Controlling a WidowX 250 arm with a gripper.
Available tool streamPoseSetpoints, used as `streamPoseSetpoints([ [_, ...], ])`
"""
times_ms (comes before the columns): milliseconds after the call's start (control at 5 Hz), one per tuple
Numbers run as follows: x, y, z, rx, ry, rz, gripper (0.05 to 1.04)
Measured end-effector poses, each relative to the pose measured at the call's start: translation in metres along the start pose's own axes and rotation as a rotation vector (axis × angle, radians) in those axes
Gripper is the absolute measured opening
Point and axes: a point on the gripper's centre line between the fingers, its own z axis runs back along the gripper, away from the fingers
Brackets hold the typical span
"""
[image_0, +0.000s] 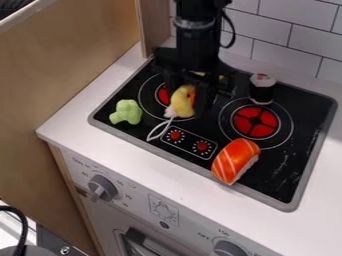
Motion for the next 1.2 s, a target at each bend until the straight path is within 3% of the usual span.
streamPoseSetpoints([
  [200,0.001,0.008,0.014,-0.02,-0.002,-0.005,0.458],
  [600,0.008,0.047,0.018,0.0,-0.033,0.049,0.459],
  [1000,0.022,0.073,-0.004,0.033,-0.058,0.086,0.459],
  [1200,0.034,0.079,-0.012,0.044,-0.098,0.108,0.458],
])
